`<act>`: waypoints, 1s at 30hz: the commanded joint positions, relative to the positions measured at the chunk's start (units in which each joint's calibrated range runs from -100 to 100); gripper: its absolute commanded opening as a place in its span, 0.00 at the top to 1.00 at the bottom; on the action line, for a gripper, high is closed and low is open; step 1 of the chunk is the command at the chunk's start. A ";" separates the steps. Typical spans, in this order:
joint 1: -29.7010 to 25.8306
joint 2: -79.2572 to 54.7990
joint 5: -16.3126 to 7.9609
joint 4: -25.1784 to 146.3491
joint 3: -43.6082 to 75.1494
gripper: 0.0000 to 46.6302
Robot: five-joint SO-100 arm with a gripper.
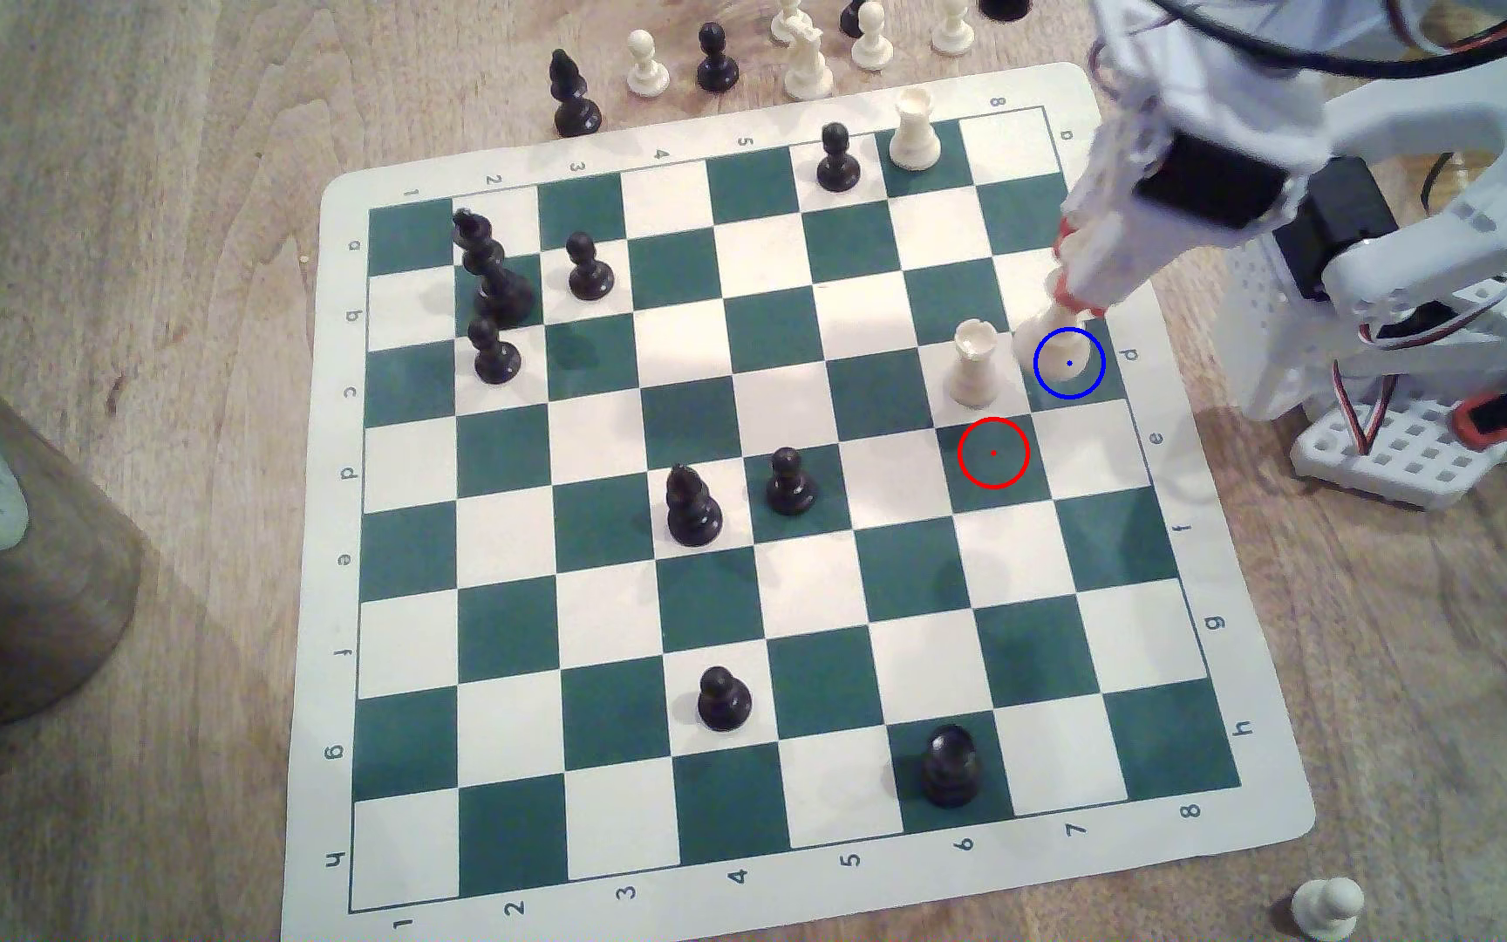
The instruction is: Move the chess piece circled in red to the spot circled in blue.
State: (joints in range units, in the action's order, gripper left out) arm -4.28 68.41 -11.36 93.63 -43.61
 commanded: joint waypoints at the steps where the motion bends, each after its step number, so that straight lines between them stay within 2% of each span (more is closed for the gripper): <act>1: 4.39 1.37 1.51 -0.51 -1.36 1.00; 6: 10.81 -1.60 3.81 -5.17 -6.89 1.00; 10: 13.70 -4.24 4.88 -7.38 -8.71 1.00; 17: 15.27 -10.18 5.86 -7.63 -9.34 1.00; 30: 14.88 -18.92 5.96 -11.48 -13.96 1.00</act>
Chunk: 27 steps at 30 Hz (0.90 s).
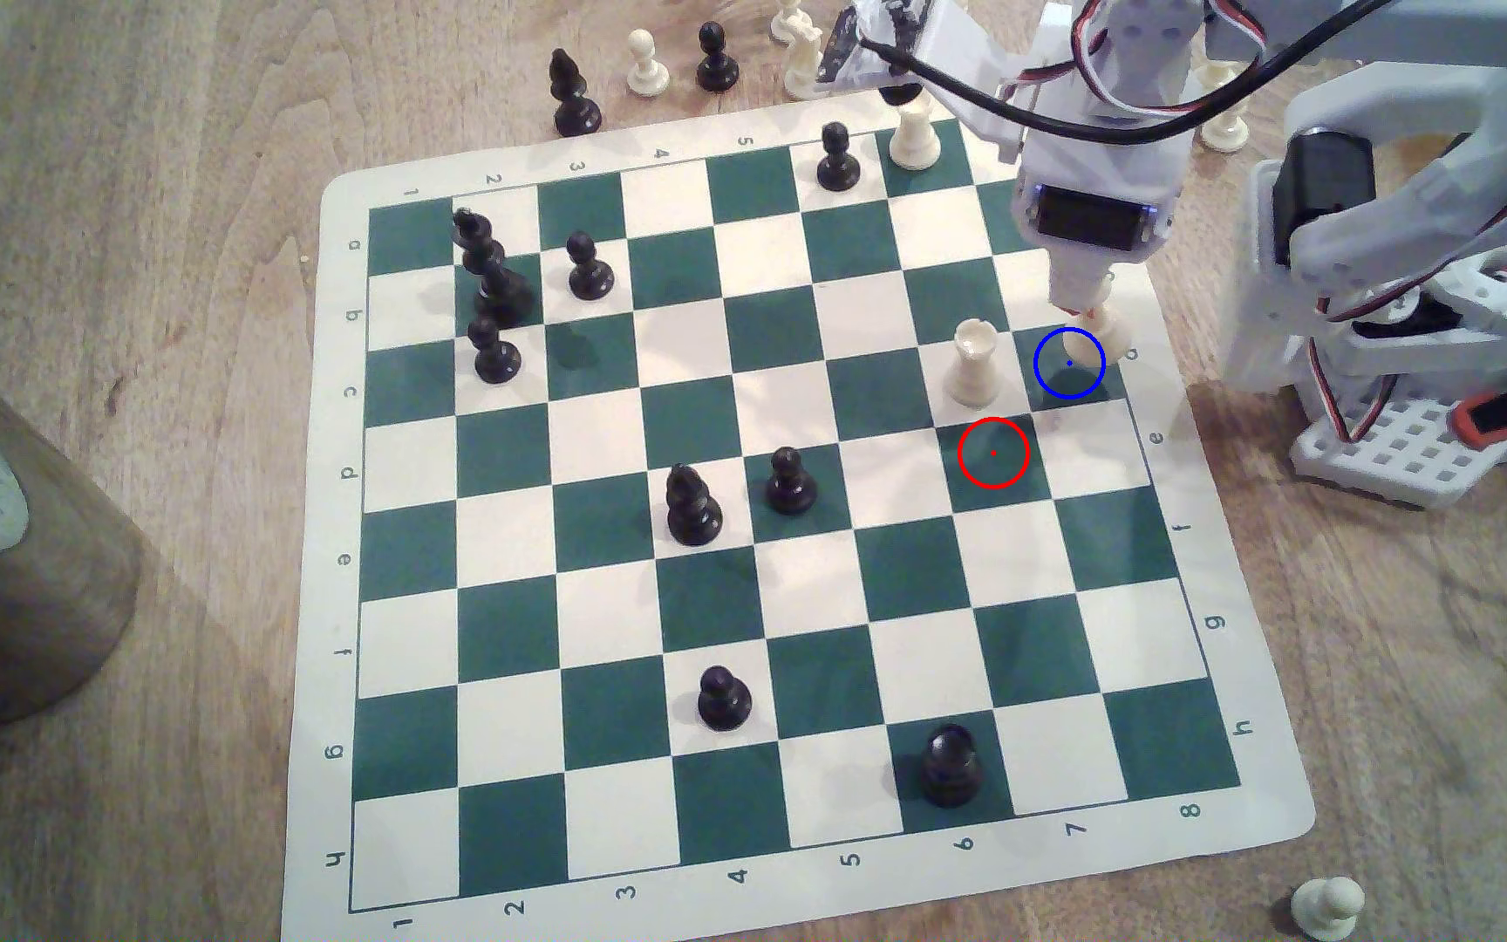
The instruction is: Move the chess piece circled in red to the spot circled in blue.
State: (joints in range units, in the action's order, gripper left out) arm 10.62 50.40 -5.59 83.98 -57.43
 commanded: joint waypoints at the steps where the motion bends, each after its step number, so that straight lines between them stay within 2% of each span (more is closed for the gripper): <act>1: -0.02 -0.91 0.10 -2.08 -0.23 1.00; 27: 1.07 -4.30 0.29 -8.23 -2.13 1.00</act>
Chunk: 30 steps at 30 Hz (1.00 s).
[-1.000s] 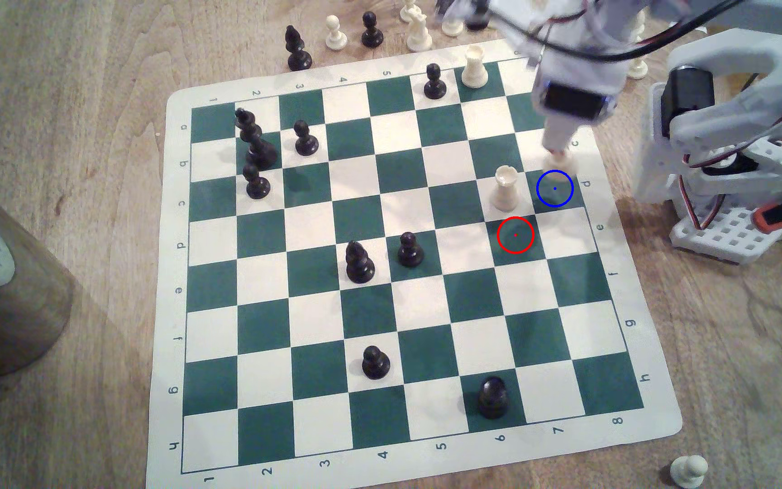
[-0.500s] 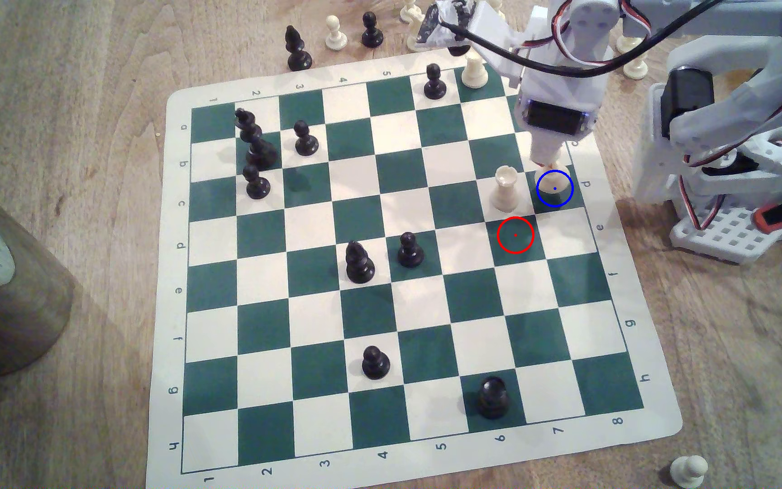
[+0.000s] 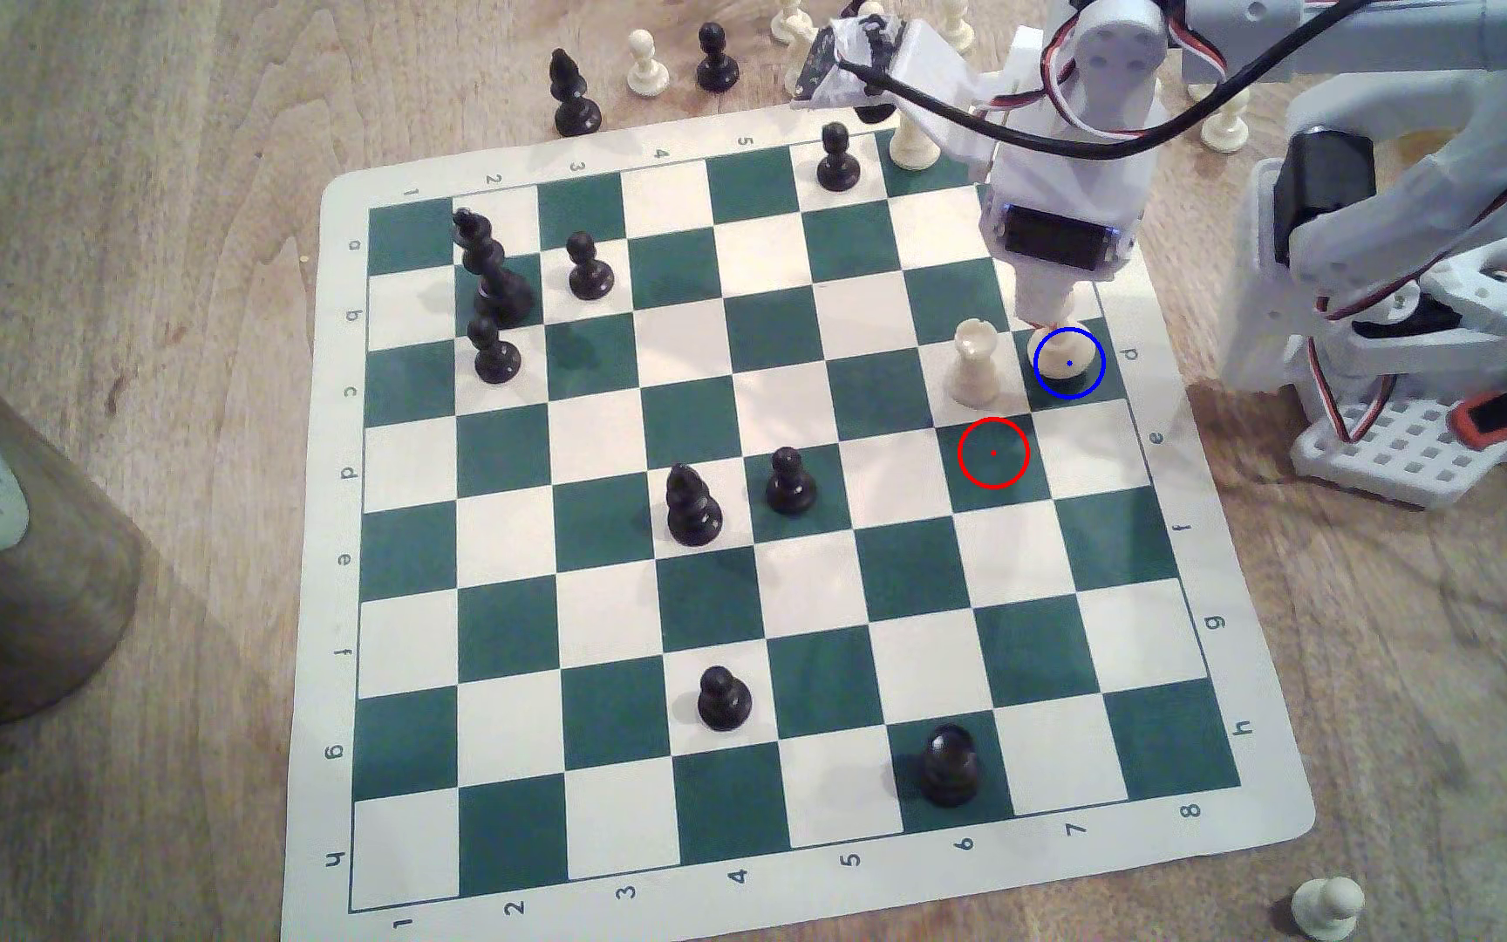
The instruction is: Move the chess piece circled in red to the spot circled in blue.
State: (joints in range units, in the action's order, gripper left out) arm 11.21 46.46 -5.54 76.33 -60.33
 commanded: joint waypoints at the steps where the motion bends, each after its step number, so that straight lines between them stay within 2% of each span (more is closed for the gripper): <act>1: 0.48 -0.45 0.24 -0.58 0.76 1.00; 3: 0.48 -0.70 0.29 -0.58 0.76 0.94; 7: 0.48 -0.70 0.15 -0.58 0.76 0.77; 10: 0.48 -0.28 0.20 -0.66 0.76 0.70; 23: 0.48 2.78 0.49 2.45 1.58 0.63; 30: -0.77 11.26 0.10 6.96 4.12 0.52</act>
State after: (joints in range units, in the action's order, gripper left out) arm 11.14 52.33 -5.15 80.56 -60.33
